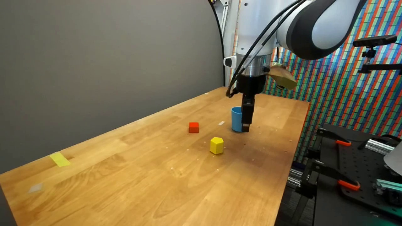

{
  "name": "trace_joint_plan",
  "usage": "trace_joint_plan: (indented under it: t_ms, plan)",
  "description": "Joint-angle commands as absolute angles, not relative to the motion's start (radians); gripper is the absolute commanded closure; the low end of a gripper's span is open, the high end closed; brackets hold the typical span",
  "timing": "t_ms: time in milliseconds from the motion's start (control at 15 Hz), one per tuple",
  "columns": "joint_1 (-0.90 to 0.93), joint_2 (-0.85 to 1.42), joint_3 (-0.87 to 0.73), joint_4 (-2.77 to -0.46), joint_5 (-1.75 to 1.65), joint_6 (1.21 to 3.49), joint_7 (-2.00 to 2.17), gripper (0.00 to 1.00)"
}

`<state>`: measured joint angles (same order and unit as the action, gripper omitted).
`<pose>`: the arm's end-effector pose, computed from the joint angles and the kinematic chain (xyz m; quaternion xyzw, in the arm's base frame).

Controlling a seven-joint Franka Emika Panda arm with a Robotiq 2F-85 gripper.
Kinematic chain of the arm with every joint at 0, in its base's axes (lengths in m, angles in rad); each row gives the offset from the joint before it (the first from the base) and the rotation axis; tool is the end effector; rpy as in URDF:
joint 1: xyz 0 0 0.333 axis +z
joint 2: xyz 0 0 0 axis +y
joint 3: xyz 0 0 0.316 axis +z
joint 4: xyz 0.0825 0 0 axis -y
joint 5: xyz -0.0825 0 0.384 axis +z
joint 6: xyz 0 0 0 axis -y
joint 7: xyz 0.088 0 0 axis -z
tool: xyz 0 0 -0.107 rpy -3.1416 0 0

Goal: Put the yellow cube inside the blue cup

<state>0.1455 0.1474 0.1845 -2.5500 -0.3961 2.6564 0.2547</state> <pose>0.4209 0.1581 0.2122 0.9743 0.2119 0.0058 0.0768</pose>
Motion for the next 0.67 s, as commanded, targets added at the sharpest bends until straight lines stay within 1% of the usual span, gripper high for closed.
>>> trace_joint_plan:
  t_ms: [0, 600]
  plan:
    - [0.213, 0.269, 0.149, -2.468, -0.437, 2.696, 0.273, 0.0]
    - [0.317, 0.426, 0.083, -2.329, -0.437, 2.704, 0.207, 0.0]
